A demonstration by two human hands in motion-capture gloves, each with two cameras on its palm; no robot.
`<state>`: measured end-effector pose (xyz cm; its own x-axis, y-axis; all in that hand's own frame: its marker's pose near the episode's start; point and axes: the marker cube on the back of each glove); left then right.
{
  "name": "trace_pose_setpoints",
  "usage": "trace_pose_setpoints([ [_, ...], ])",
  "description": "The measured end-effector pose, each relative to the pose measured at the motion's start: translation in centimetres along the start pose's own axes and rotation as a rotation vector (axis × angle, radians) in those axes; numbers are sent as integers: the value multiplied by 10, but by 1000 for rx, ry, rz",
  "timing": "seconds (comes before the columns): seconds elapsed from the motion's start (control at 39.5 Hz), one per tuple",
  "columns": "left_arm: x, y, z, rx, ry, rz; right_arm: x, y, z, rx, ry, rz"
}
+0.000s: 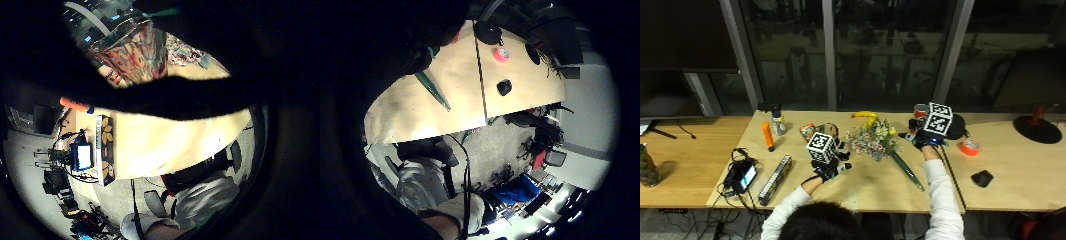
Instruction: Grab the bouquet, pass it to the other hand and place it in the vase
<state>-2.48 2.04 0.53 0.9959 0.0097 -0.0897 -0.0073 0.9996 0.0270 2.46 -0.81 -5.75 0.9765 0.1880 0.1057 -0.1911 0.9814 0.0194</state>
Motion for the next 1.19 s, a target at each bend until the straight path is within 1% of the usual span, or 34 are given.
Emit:
trace_pose_setpoints([
  [0.18, 3, 1, 3, -10, -7, 13, 11, -12, 1, 9, -35, 49],
  [0.33, 3, 3, 5, -18, -8, 15, 26, -25, 5, 42, -26, 138],
  [0.43, 4, 5, 2, -7, -12, 17, 33, -32, 9, 31, -59, 172],
  [0.56, 3, 3, 2, 8, -8, 24, 38, -41, 23, 0, -95, 176],
  [0.71, 4, 3, 4, -3, 0, 22, 38, -53, 57, -24, -98, 196],
  [0.91, 4, 2, 6, 3, 17, 22, 44, -82, 137, -216, -116, 202],
  [0.94, 3, 2, 7, 2, 18, 22, 44, -81, 144, -270, -123, 218],
  [1.01, 1, 1, 10, -1, 18, 20, 42, -63, 158, -510, -145, 304],
  [1.04, 1, 1, 10, 0, 18, 19, 41, -58, 162, -548, -150, 316],
  [1.06, 1, 0, 10, 1, 19, 19, 41, -57, 167, -535, -150, 310],
  [1.14, 2, 0, 9, 0, 20, 20, 39, -57, 179, -343, -122, 247],
  [1.17, 2, 0, 9, -3, 21, 20, 38, -54, 182, -301, -107, 242],
  [1.19, 2, 0, 9, -5, 22, 19, 38, -50, 186, -290, -94, 251],
])
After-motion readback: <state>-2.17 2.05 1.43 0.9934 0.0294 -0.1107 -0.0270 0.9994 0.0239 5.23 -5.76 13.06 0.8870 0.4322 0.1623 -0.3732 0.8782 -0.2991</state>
